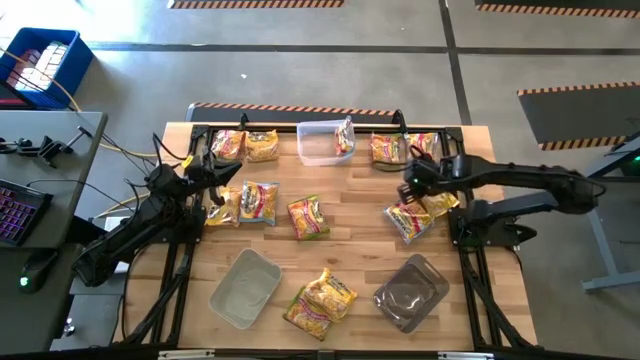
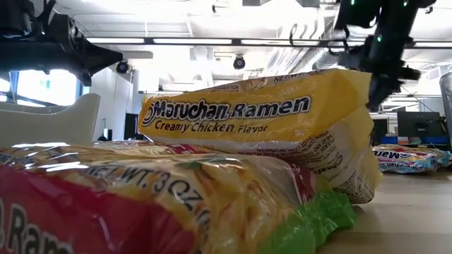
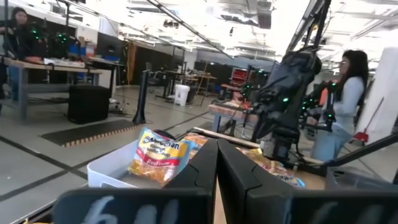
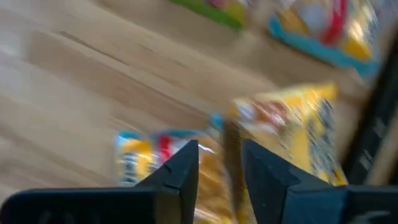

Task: Sort Maruchan noodles
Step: Put the yellow noodle pack into the black bin

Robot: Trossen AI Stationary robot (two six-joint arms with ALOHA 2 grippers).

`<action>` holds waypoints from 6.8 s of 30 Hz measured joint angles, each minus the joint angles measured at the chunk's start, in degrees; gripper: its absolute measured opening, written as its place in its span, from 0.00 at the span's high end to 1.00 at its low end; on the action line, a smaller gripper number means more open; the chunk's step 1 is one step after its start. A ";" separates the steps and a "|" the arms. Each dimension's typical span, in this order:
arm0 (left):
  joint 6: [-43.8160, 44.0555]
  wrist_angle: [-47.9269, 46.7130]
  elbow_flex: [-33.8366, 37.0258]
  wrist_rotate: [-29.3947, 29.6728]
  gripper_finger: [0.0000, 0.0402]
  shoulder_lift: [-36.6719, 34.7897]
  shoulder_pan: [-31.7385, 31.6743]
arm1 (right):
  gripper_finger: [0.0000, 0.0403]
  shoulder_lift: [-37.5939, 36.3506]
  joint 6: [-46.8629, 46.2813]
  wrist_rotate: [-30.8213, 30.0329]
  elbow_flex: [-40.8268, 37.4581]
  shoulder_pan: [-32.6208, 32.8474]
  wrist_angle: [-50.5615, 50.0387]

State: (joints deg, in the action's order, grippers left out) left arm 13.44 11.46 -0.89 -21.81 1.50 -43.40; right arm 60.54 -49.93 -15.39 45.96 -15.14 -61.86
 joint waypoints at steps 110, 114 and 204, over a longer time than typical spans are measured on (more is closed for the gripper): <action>-4.13 4.20 0.04 0.16 0.99 0.00 -0.02 | 0.60 43.71 68.17 47.61 13.33 -30.20 12.69; -4.12 4.20 0.04 0.16 0.99 0.00 -0.02 | 0.81 43.73 68.19 50.14 13.29 -30.22 12.69; -4.10 3.87 0.04 0.12 0.99 0.02 -0.02 | 1.00 36.93 64.59 56.76 13.18 -25.57 3.86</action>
State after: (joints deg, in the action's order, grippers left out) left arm 9.34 15.33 -0.84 -21.69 1.52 -43.41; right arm 97.47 14.65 41.37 59.13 -40.72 -58.00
